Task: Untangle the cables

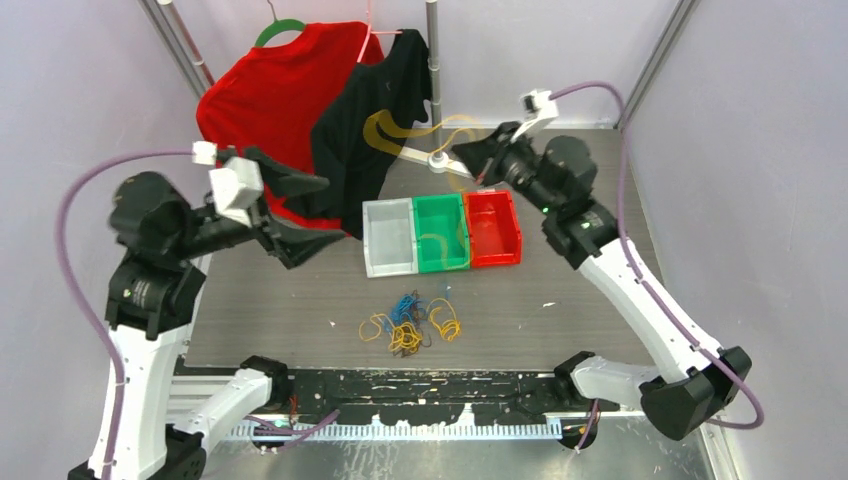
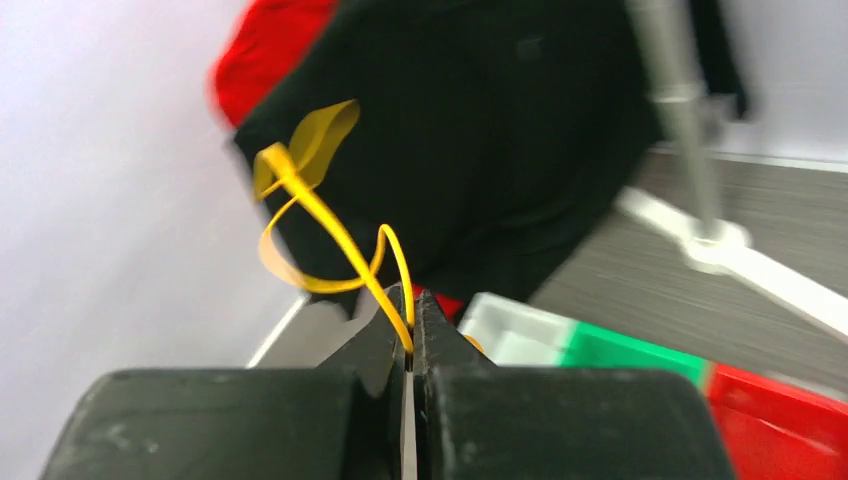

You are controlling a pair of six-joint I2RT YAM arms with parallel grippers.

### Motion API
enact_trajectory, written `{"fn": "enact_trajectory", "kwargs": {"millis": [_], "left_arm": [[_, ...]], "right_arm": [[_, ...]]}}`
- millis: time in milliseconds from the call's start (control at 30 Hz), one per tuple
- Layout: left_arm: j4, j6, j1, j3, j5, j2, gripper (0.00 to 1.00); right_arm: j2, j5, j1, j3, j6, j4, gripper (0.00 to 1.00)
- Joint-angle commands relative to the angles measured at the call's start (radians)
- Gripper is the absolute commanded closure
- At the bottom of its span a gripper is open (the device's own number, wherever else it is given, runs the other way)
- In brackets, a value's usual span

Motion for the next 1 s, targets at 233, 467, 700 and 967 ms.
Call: {"fn": "enact_trajectory", "kwargs": {"millis": [233,467,700,967], "left_arm": [[-0.498,0.524,0.003,-0.105,-0.134,-0.039,0.04],[-0.586,0.574,0.003,-0.122,-0.199,-0.060,0.00],[-0.577,0.578,0.003,-0.150,-0.216,-0.094,0.00],[-0.561,0.572,0.003,-0.151,-0.220,-0.098,0.00]], "right_arm": [[-0.060,0.156,-0.270,0.037,-0.034,-0.236,0.99],[-0.020,0.159,-0.321,0.005,0.027,-0.183,0.99],[0.019,0.160,-0.322,0.011,0.043,-0.153,0.99],[0.040,0.174,-0.322,-0.087,0.020,-0.104,0.99]]}}
